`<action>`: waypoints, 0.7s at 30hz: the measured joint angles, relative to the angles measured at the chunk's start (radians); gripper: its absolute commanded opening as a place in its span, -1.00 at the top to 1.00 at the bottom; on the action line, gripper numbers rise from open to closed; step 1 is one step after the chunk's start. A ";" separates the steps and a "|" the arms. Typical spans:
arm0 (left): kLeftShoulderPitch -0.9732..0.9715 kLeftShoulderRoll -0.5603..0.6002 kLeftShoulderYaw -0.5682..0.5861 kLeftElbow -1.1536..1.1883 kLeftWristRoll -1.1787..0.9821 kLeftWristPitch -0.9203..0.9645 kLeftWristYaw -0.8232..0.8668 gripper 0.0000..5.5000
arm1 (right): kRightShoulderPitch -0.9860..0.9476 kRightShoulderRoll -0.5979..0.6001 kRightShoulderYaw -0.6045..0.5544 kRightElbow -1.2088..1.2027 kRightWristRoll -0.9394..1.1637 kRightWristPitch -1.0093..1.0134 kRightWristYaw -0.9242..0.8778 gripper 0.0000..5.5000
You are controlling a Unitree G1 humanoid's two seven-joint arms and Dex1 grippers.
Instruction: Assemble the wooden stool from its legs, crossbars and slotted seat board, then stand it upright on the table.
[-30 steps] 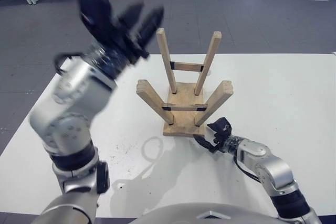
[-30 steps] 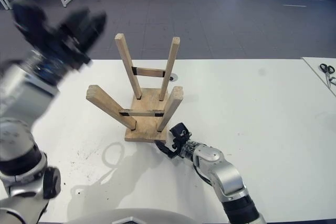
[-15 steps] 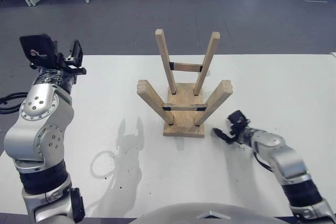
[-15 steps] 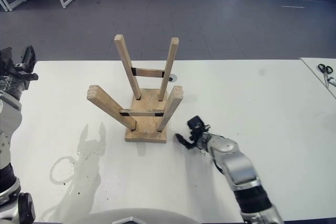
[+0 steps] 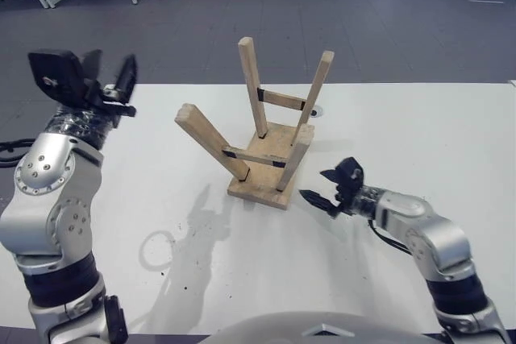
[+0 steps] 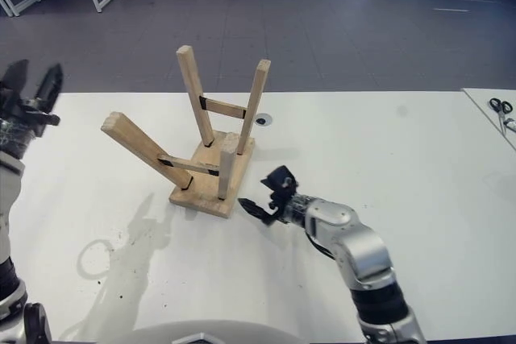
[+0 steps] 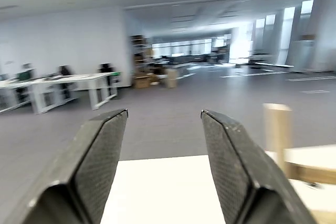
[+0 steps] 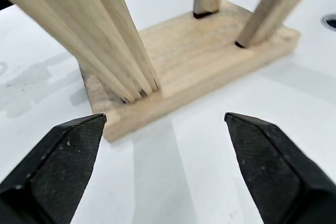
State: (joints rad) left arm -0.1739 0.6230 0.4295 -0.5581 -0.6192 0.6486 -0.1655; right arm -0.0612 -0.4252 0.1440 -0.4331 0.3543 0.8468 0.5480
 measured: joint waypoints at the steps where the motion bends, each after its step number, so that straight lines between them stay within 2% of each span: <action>1: 0.022 0.023 0.002 -0.038 -0.031 0.019 -0.037 -0.23 | 0.028 -0.027 -0.021 -0.002 0.004 0.002 0.012 -0.52; 4: 0.039 0.069 0.007 -0.160 -0.169 0.098 -0.099 -0.38 | 0.075 -0.086 -0.063 0.002 0.005 0.000 0.036 -0.52; 8: -0.086 0.092 0.004 -0.212 -0.350 0.159 -0.063 -0.40 | 0.033 -0.084 -0.055 0.050 -0.043 -0.019 -0.010 -0.52; 11: -0.179 0.080 0.009 -0.200 -0.387 0.147 0.029 -0.40 | -0.178 -0.003 0.005 0.067 -0.077 -0.047 -0.049 -0.52; 14: -0.186 0.081 0.012 -0.187 -0.383 0.132 0.057 -0.40 | -0.305 0.091 0.068 0.048 -0.075 -0.036 -0.075 -0.52; 18: -0.221 0.119 0.043 -0.090 -0.327 0.105 0.052 -0.40 | -0.367 0.222 0.072 -0.094 0.060 0.074 -0.090 -0.52; 21: -0.283 0.142 0.078 -0.014 -0.280 0.053 0.052 -0.40 | -0.371 0.225 0.046 -0.105 0.082 0.106 -0.111 -0.52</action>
State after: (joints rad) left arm -0.4569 0.7646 0.5072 -0.5720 -0.8991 0.7015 -0.1139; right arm -0.4319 -0.1998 0.1899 -0.5381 0.4362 0.9531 0.4373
